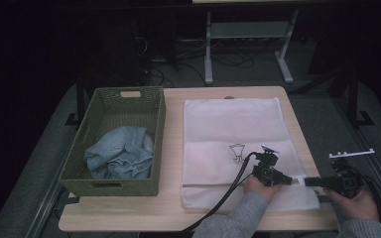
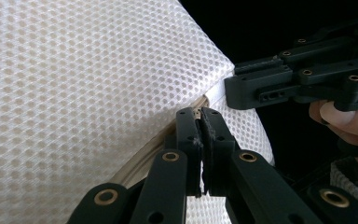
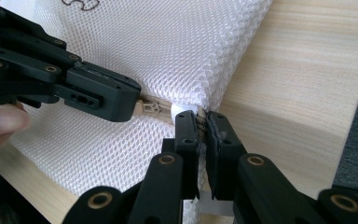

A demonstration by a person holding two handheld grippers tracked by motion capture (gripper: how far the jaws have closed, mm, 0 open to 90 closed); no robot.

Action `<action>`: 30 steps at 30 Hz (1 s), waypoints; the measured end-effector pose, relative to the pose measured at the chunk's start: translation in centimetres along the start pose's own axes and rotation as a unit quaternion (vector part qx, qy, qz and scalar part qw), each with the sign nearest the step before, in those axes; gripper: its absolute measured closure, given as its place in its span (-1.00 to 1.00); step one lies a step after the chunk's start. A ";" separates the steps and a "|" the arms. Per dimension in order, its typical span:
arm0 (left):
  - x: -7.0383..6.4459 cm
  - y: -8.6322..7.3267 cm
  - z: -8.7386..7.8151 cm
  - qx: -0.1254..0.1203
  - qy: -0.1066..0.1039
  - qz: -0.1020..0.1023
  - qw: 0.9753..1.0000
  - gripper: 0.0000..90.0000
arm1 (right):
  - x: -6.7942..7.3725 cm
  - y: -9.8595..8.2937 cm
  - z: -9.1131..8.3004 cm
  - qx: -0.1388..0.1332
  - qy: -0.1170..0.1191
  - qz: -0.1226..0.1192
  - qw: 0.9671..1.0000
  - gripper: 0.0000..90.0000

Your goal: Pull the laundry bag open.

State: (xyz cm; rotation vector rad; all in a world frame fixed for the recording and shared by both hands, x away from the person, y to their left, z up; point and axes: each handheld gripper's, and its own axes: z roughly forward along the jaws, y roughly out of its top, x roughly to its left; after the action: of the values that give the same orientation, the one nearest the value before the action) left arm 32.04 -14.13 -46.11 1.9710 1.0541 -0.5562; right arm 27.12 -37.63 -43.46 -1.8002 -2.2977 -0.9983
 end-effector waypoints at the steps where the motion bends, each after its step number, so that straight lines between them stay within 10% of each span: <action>1: 0.0 0.0 -0.1 0.000 0.001 0.002 1.000 0.94 | 0.0 0.0 0.0 0.000 0.001 0.000 1.000 0.85; 30: 2.1 -1.4 -4.0 -0.002 0.001 -0.005 1.000 0.94 | -0.5 -0.3 -0.2 0.001 -0.004 0.008 1.000 0.85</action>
State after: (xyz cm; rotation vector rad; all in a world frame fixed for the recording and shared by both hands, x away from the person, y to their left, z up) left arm 32.03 -9.40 -45.85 1.9642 1.0668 -0.5580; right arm 26.93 -38.19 -43.69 -1.8223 -2.2854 -0.9878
